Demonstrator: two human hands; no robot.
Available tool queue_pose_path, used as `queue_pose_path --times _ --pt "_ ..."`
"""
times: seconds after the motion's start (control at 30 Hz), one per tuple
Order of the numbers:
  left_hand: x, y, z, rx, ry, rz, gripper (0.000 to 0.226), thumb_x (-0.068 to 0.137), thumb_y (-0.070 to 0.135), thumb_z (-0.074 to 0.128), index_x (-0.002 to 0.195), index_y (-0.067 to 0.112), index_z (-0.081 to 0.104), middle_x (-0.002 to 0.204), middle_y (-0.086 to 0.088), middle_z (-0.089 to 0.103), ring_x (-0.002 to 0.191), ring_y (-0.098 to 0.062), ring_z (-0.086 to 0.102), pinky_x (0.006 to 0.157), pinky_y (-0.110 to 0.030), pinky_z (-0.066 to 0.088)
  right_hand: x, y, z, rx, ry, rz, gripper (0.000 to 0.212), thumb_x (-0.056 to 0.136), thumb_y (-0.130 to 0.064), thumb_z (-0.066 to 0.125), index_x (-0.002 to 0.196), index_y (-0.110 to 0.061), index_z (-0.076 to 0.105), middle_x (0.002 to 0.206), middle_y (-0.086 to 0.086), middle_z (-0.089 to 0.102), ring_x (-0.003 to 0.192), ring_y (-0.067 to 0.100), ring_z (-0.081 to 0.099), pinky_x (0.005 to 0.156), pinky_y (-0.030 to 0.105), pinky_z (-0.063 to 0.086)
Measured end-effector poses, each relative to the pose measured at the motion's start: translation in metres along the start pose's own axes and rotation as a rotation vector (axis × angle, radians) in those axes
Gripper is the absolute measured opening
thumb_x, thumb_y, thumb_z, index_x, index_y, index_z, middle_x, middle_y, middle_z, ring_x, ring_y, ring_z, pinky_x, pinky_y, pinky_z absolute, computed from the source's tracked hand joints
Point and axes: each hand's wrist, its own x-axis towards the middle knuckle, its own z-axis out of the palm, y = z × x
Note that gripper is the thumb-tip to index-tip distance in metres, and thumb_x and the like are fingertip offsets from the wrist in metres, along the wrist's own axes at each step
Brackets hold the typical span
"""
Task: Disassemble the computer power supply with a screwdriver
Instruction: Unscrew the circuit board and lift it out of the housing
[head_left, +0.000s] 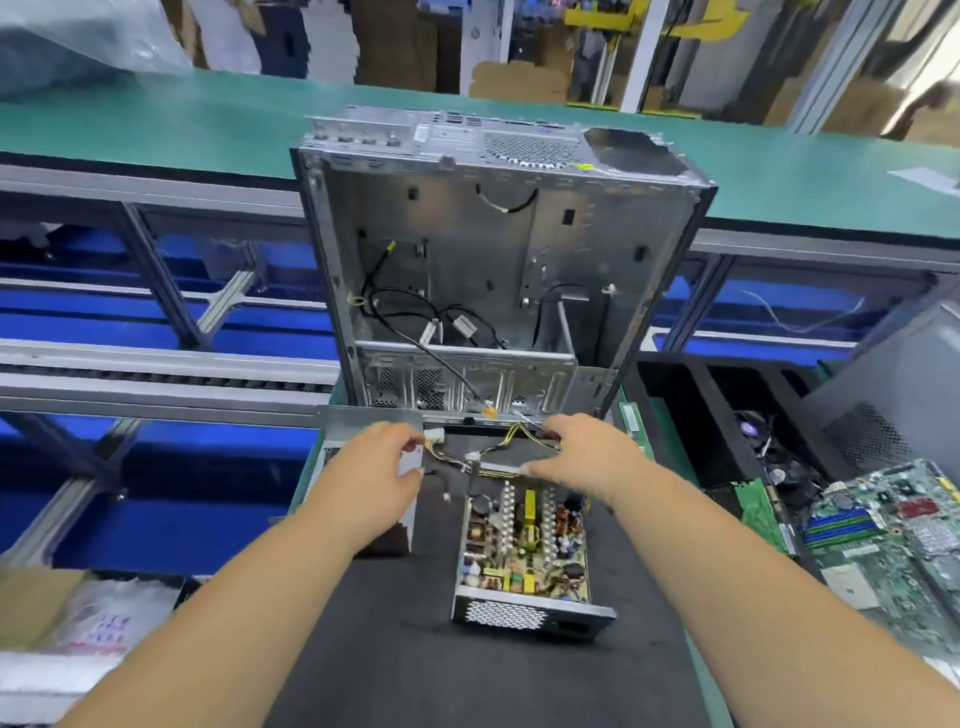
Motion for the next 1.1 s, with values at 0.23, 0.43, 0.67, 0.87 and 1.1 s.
queue_pose_path --times 0.23,0.43,0.67,0.87,1.1 --pt "0.065 0.008 0.015 0.322 -0.377 0.229 0.053 0.093 0.010 0.056 0.141 0.030 0.047 0.139 -0.003 0.049 0.127 -0.025 0.046 0.101 -0.040 0.044 0.012 -0.016 0.004 -0.087 -0.151 -0.009 0.055 0.076 -0.054 0.076 0.122 -0.028 0.061 0.124 0.003 0.056 0.103 0.024 0.062 0.085 0.034 0.051" --pt "0.093 0.017 0.045 0.617 -0.622 0.348 0.065 0.092 0.003 0.050 0.150 0.029 0.037 0.148 -0.009 0.037 0.134 -0.032 0.039 0.106 -0.045 0.041 0.008 -0.018 0.020 -0.218 -0.085 -0.011 0.011 0.091 -0.016 0.064 0.094 -0.022 0.056 0.115 0.008 0.044 0.085 0.031 0.062 0.078 0.040 0.056" --pt "0.101 0.022 0.061 0.679 -0.511 0.382 0.043 0.089 0.001 0.056 0.130 0.012 0.051 0.128 -0.010 0.048 0.117 -0.031 0.053 0.091 -0.044 0.049 0.007 -0.007 0.032 -0.127 -0.006 -0.033 0.017 0.092 -0.015 0.061 0.106 -0.025 0.063 0.116 0.004 0.048 0.091 0.028 0.061 0.082 0.042 0.056" --pt "0.102 0.024 0.061 0.753 -0.472 0.423 0.036 0.091 0.003 0.055 0.126 0.012 0.052 0.121 -0.011 0.051 0.110 -0.032 0.056 0.084 -0.043 0.049 0.006 -0.004 0.036 -0.099 0.028 -0.042 0.018 0.093 -0.013 0.057 0.104 -0.026 0.063 0.111 0.003 0.050 0.091 0.025 0.059 0.078 0.041 0.055" --pt "0.099 0.026 0.043 0.771 -0.349 0.569 0.038 0.086 0.005 0.058 0.122 0.018 0.054 0.121 -0.004 0.055 0.111 -0.026 0.052 0.094 -0.037 0.042 -0.001 0.005 0.035 -0.113 0.096 -0.032 0.017 0.093 -0.014 0.057 0.091 -0.031 0.055 0.097 -0.001 0.055 0.086 0.024 0.058 0.065 0.032 0.047"
